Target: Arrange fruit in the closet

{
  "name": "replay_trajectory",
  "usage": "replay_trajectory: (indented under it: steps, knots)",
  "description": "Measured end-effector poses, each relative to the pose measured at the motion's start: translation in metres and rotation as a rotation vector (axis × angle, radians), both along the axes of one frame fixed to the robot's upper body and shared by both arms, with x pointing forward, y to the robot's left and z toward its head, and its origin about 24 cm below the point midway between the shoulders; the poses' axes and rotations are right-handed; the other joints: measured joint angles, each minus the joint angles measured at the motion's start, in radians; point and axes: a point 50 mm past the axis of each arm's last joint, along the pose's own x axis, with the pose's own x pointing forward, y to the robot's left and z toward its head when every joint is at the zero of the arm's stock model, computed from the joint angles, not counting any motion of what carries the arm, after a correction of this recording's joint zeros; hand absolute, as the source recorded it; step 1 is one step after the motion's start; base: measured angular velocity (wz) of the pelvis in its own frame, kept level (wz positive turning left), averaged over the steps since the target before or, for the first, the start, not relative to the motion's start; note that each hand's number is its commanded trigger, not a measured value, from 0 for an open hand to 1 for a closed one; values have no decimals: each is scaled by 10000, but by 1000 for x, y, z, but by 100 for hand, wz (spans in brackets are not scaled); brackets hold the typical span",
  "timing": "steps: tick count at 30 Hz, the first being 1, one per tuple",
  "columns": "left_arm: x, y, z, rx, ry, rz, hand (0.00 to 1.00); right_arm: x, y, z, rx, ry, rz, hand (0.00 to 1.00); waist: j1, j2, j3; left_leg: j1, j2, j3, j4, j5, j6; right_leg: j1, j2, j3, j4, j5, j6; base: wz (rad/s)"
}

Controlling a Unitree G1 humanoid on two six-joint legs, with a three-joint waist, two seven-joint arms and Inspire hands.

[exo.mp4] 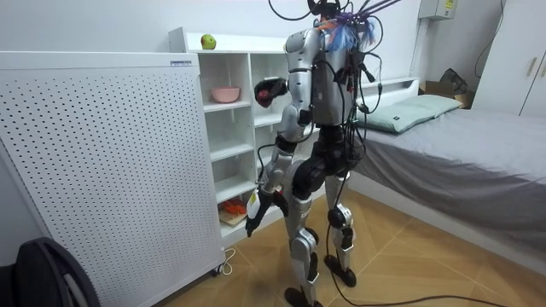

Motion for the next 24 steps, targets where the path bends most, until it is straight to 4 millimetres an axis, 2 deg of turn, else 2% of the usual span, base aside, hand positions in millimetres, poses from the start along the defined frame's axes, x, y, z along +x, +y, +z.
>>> replay_trajectory:
  steps: [4,6,9,10,12,14,15,21,24]
  knots:
    - [14,-9,1,-460,-488,166,0,7,-15,-35,-829,1006,-1123,100,23,230,138,-1144,43,4,874,-29,44,-1146,-143,-29,863,-55,-74,-4]
    - [17,-8,1,-517,-565,386,0,6,-25,-55,-1386,1646,-1710,100,40,255,157,-1982,20,6,1434,-102,150,-2112,-295,-1,1691,-264,-156,0]
    - [12,-4,0,-559,-407,857,0,6,-30,-62,-1812,1779,-1986,100,161,299,214,-3025,88,20,2394,-336,213,-3315,-372,228,2866,-537,-258,-8]
    - [10,-3,-1,-577,-351,975,0,7,-31,-63,-1909,1790,-2065,100,197,345,245,-3194,131,18,2643,-421,218,-3473,-375,236,3099,-602,-285,-9]
    - [3,-2,-3,-444,-185,975,0,13,-35,-62,-2189,1619,-2368,100,273,414,298,-3963,152,-62,3672,-763,218,-4274,-562,288,4244,-1113,-349,5]
    - [1,-1,-3,-391,-243,1090,0,19,-36,-57,-2174,1311,-2613,100,300,412,298,-4618,148,-126,4350,-925,156,-4972,-720,295,5064,-1459,-374,12]
    - [0,-2,-3,-391,-244,1065,0,24,-38,-54,-2173,1108,-2754,100,328,402,294,-5049,148,-178,4684,-933,147,-5414,-808,273,5456,-1551,-448,10]
    - [5,-7,-2,-452,-582,982,0,31,-56,-51,-2536,864,-3613,100,704,345,293,-6496,178,-282,5524,-871,89,-6981,-848,487,6496,-1621,-633,2]
    - [6,-7,-2,-584,-647,1237,0,32,-68,-48,-2847,653,-3976,100,791,312,287,-7183,164,-362,5874,-836,61,-7652,-998,421,6909,-1632,-744,0]
